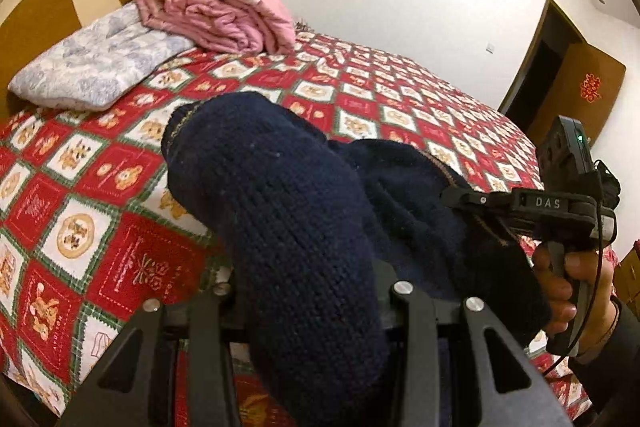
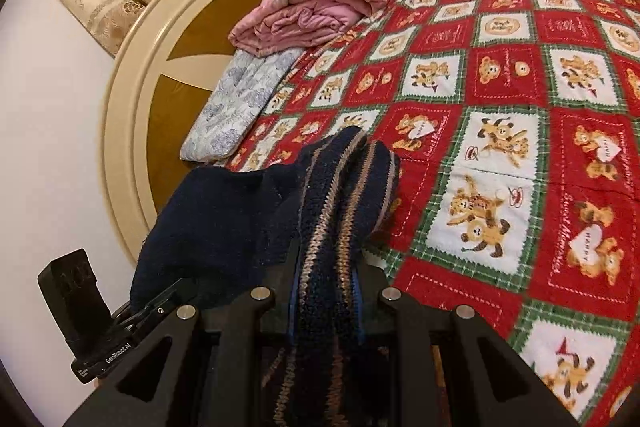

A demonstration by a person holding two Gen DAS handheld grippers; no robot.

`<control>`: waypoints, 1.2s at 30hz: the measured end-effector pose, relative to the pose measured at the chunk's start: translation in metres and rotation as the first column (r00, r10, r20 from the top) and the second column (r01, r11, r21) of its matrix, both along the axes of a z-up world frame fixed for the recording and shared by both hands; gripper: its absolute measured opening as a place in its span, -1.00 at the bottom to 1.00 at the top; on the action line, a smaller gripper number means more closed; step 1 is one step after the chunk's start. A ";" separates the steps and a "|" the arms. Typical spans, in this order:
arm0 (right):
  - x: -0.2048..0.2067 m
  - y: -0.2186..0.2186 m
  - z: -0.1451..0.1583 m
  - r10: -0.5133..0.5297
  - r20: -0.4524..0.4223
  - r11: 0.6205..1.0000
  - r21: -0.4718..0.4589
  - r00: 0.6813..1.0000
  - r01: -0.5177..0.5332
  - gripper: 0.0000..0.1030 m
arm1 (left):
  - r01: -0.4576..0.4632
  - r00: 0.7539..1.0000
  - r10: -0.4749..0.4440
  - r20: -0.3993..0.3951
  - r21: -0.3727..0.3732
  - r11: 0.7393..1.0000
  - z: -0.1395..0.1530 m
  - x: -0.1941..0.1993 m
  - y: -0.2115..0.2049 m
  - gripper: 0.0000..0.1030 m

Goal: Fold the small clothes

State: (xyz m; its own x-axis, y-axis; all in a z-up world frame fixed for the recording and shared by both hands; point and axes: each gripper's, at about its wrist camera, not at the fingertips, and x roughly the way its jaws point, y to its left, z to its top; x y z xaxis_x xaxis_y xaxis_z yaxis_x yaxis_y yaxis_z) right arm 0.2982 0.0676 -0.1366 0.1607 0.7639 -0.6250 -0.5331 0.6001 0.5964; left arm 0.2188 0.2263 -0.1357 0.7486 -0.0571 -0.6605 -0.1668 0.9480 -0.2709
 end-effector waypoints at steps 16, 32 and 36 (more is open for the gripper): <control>0.030 -0.003 -0.050 -0.053 -0.107 0.995 -0.092 0.993 0.043 -0.24 | -0.044 0.998 0.041 -0.042 -0.059 0.997 -0.054 -0.009 0.027 0.45; -0.057 -0.079 0.017 -0.227 0.142 0.950 -0.187 0.963 0.251 0.05 | -0.124 0.991 0.125 -0.038 0.036 0.992 -0.025 -0.097 -0.010 0.64; -0.128 -0.085 0.064 -0.190 0.336 0.945 -0.192 0.922 0.265 0.07 | -0.115 0.993 0.112 0.039 0.110 0.987 0.008 -0.129 -0.030 0.64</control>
State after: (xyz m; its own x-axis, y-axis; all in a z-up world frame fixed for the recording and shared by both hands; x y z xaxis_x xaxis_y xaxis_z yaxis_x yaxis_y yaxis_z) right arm 0.1707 -0.0176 -0.0726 0.5263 0.5248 -0.6690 -0.5003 0.8273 0.2554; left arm 0.0894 0.1959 -0.1280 0.7671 0.1023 -0.6333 -0.2678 0.9481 -0.1712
